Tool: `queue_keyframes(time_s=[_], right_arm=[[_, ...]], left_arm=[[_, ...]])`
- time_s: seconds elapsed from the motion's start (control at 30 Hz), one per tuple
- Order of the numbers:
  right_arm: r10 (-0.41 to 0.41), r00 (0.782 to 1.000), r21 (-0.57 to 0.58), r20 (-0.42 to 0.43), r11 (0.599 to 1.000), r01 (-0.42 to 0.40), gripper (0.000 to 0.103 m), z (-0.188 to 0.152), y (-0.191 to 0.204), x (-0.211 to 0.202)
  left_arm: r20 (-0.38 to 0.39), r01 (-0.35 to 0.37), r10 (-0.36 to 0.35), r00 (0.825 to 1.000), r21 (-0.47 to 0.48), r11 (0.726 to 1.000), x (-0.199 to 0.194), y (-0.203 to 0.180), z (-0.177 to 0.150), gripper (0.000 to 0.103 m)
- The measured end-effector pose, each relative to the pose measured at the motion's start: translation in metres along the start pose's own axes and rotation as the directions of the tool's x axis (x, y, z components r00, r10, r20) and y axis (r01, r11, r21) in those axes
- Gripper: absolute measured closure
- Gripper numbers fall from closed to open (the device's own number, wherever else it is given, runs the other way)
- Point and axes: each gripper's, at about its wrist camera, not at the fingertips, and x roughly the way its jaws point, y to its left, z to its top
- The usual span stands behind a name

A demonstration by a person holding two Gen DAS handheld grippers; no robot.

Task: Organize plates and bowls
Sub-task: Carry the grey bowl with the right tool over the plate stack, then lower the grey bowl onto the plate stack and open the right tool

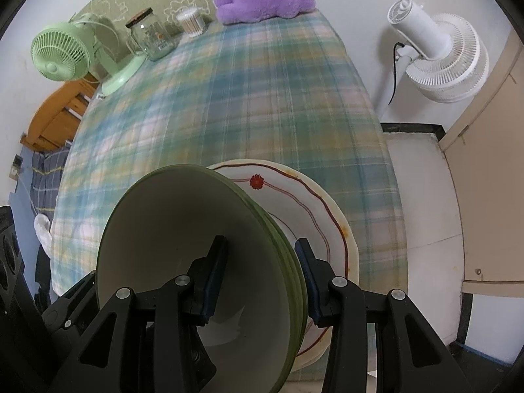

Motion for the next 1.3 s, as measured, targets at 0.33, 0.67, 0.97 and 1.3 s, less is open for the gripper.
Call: queue_keyframes(time_s=[0.33, 0.67, 0.97, 1.3], right_arm=[[0.007, 1.0, -0.017, 0.008, 1.0, -0.007, 0.058, 0.006, -0.004, 0.005], [0.045, 0.998, -0.011, 0.044, 0.999, -0.045, 0.058, -0.002, -0.01, 0.002], [0.055, 0.997, 0.03, 0.051, 0.998, -0.057, 0.038, -0.009, -0.016, -0.002], [-0.078, 0.986, 0.065, 0.148, 0.995, 0.069, 0.038, -0.014, -0.006, -0.037]], left_arm=[[0.028, -0.027, 0.026, 0.999, 0.006, 1.0, 0.003, -0.007, 0.003, 0.046], [0.053, -0.068, 0.068, 0.996, 0.012, 0.998, 0.002, -0.012, -0.004, 0.037], [0.026, -0.12, 0.119, 0.993, 0.008, 0.993, -0.001, -0.003, -0.006, 0.021], [0.13, -0.092, 0.078, 0.989, 0.107, 0.99, -0.04, -0.005, 0.001, 0.014]])
